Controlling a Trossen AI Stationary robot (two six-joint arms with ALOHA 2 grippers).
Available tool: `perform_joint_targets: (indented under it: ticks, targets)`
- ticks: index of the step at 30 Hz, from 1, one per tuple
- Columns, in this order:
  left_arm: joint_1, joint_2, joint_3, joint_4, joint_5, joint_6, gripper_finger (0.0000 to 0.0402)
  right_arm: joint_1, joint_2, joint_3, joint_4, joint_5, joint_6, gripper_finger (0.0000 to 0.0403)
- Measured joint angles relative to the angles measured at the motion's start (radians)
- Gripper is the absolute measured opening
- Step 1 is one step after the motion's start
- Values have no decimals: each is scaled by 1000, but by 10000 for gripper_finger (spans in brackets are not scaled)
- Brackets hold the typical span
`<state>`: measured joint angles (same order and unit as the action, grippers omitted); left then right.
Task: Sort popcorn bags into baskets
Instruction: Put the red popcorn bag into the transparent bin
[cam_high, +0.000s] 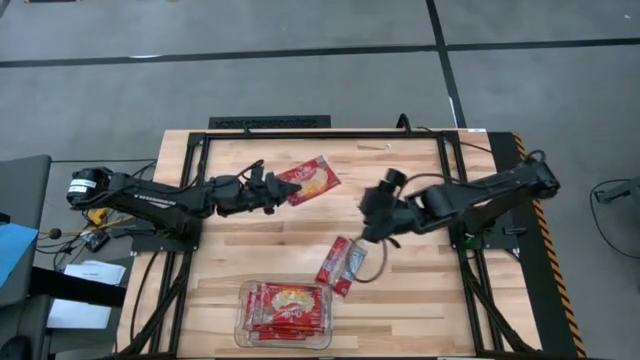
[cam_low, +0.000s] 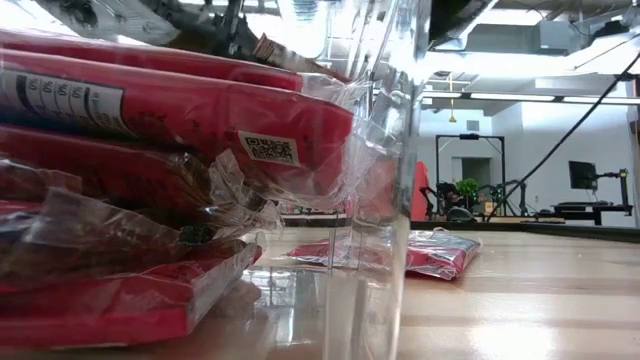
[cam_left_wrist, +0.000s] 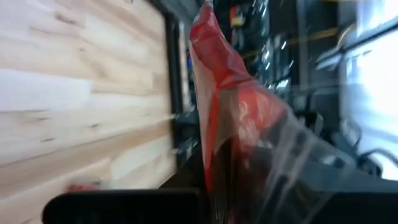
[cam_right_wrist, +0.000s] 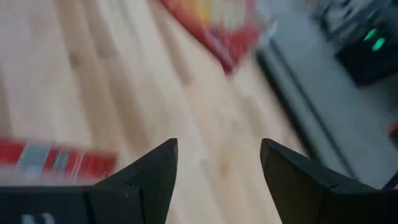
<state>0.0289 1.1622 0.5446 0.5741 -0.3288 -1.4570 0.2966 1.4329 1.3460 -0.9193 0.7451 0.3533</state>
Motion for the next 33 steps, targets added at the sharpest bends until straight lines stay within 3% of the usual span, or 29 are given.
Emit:
perform_joint_targets:
  ticks: [8, 12, 15, 19, 22, 33]
  targets:
    - [-31, 0, 65, -28, 275, 93, 7, 179, -154, -293, 64, -30, 308, 233]
    - [-60, 0, 190, -176, 334, 203, 10, 258, -248, -452, 171, 18, 463, 223]
    - [-81, 0, 299, -383, 294, 303, 9, 296, -307, -549, 267, 67, 510, 219]
    - [-83, 3, 404, -593, 144, 339, 9, 313, -379, -645, 393, 106, 469, 219]
    - [-67, 3, 436, -597, 96, 340, 9, 310, -424, -691, 469, 102, 411, 218]
    - [-10, 3, 454, -602, 77, 289, 16, 311, -571, -718, 545, 93, 169, 201]
